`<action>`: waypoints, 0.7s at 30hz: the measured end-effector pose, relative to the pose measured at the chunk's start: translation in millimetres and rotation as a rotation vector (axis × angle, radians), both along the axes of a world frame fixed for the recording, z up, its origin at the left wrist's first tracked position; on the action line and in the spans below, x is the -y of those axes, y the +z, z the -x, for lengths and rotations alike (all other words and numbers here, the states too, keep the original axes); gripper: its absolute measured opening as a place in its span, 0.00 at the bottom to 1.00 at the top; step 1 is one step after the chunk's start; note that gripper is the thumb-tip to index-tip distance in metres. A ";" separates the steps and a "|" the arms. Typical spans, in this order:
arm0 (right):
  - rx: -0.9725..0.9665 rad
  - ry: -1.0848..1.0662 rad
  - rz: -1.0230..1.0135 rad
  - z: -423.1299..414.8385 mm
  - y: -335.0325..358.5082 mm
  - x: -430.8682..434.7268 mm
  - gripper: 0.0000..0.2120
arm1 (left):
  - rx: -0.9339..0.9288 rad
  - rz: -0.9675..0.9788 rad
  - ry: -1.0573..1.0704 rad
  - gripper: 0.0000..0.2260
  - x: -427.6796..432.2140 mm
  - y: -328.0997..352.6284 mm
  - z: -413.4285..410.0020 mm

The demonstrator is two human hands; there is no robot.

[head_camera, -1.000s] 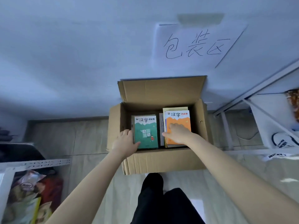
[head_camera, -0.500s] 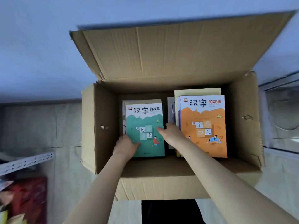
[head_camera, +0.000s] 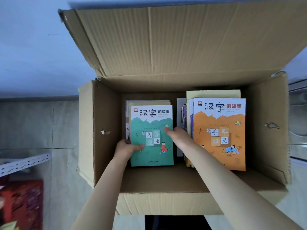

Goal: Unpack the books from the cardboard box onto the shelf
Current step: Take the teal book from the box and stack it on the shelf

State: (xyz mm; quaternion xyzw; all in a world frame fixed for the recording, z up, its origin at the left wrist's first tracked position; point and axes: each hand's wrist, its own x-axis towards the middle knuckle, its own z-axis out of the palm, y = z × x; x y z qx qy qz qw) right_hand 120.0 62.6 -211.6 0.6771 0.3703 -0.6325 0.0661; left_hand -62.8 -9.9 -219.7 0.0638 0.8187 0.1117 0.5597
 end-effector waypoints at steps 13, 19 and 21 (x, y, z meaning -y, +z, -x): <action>0.051 -0.180 0.076 4.7 -2.1 -6.3 0.27 | 0.240 -0.148 0.003 0.17 8.6 37.2 -14.7; -0.005 -0.281 0.081 -4.7 14.7 -2.1 0.27 | 0.165 -0.317 0.070 0.13 13.0 75.4 -34.1; -0.051 -0.322 0.089 -9.0 31.8 0.6 0.29 | 0.186 -0.360 0.107 0.13 15.8 94.7 -30.6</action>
